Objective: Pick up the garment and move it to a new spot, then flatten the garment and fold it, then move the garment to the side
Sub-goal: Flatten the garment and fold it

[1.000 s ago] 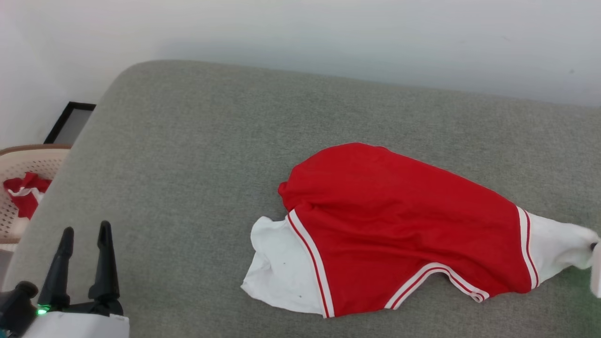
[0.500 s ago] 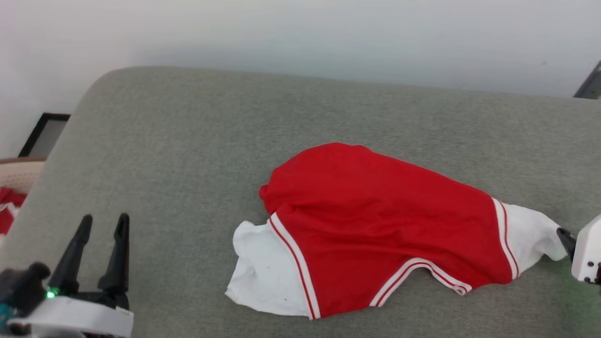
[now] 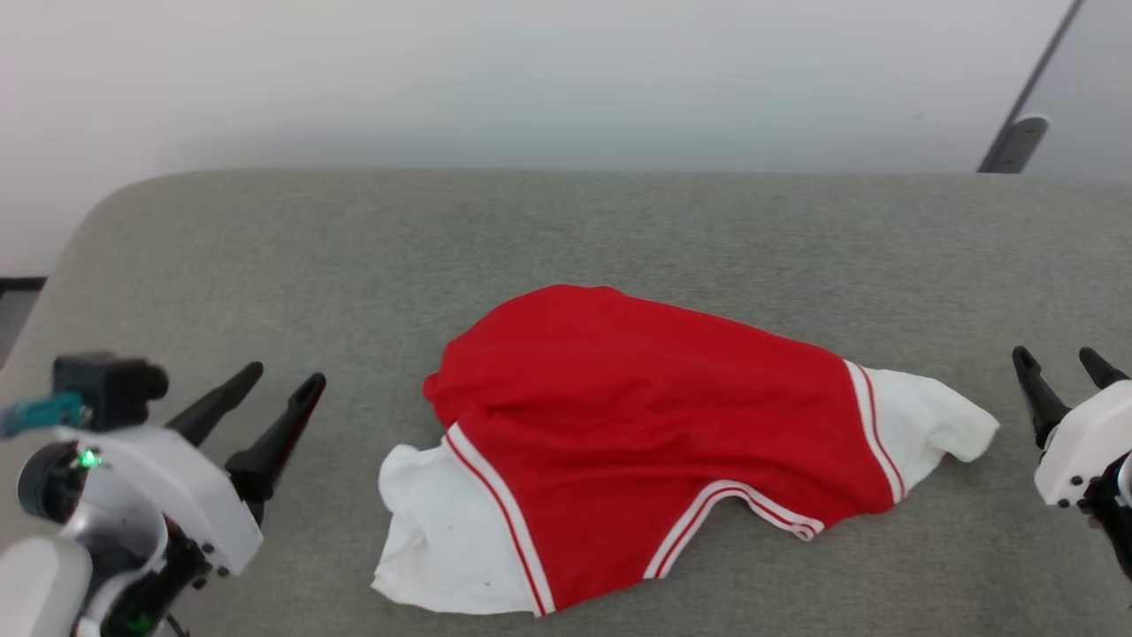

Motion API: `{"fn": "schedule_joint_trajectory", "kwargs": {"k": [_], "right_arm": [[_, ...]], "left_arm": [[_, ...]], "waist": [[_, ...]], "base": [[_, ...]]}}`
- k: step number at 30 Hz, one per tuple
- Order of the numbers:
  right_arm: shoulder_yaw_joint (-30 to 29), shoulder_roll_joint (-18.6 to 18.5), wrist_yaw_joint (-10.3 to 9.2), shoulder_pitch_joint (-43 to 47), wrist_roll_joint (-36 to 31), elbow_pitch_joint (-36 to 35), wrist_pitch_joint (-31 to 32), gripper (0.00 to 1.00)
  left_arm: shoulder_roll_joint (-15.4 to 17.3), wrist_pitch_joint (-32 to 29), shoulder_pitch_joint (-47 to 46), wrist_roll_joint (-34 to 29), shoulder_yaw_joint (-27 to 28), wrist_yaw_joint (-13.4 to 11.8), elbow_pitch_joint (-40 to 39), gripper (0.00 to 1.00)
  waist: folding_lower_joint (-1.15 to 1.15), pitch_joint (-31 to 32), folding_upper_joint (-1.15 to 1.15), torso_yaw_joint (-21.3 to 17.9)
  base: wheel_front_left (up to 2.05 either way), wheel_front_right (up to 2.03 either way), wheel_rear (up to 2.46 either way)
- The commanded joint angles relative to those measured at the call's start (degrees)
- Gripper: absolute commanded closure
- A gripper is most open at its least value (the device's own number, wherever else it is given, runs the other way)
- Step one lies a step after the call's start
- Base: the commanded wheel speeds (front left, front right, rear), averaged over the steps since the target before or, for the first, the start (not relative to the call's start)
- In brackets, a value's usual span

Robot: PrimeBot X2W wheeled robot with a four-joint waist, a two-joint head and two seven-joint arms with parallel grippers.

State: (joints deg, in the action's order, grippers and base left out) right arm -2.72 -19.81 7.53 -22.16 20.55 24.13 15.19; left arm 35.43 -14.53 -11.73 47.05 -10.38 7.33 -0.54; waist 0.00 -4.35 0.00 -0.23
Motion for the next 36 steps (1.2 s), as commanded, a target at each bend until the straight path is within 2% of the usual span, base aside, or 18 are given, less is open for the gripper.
{"fn": "schedule_joint_trajectory", "kwargs": {"k": [1, 7, 12, 20, 26, 33, 36], "right_arm": [[-0.65, 0.85, -0.08, 1.6, -0.73, -1.67, -2.13, 0.0], [-2.58, 4.06, -0.08, 4.94, -3.35, -7.75, -9.39, 0.0], [-3.92, 7.31, -0.08, 8.22, -5.05, -13.21, -14.78, 0.0], [-5.74, 10.93, -0.08, 11.38, -6.63, -18.52, -16.64, 0.0], [-5.71, 12.58, -0.08, 11.76, -7.62, -21.05, -17.01, 0.0], [-4.86, 13.74, -0.08, 10.71, -7.98, -22.19, -17.63, 0.0], [-4.37, 13.83, -0.08, 10.18, -7.75, -22.37, -17.76, 0.0]], "left_arm": [[0.99, -2.94, -1.88, 0.87, -0.87, 0.19, 0.78, 0.0], [1.88, -12.92, -6.23, 3.71, -4.26, -0.08, 3.36, 0.0], [2.17, -22.27, -9.08, 5.56, -7.27, -1.95, 5.98, 0.0], [3.34, -33.35, -11.21, 6.45, -11.32, -4.11, 8.52, 0.0], [2.98, -35.38, -12.66, 5.16, -13.35, -4.28, 11.71, 0.0], [1.7, -33.12, -14.93, 2.79, -15.42, -2.6, 18.56, 0.0], [0.31, -32.66, -15.61, 4.16, -15.51, -1.87, 22.17, 0.0]], "waist": [[0.0, 0.46, 0.0, -1.77], [0.0, 0.16, 0.0, -3.89], [0.0, -0.57, 0.0, -5.59], [0.0, -2.7, 0.0, -7.24], [0.0, -4.52, 0.0, -8.03], [0.0, -6.32, 0.0, -8.64], [0.0, -6.92, 0.0, -8.91]], "base": [[0.0, 0.0, 0.0], [0.0, 0.0, 0.0], [0.0, 0.0, 0.0], [0.0, 0.0, 0.0], [0.0, 0.0, 0.0], [0.0, 0.0, 0.0], [0.0, 0.0, 0.0]]}}
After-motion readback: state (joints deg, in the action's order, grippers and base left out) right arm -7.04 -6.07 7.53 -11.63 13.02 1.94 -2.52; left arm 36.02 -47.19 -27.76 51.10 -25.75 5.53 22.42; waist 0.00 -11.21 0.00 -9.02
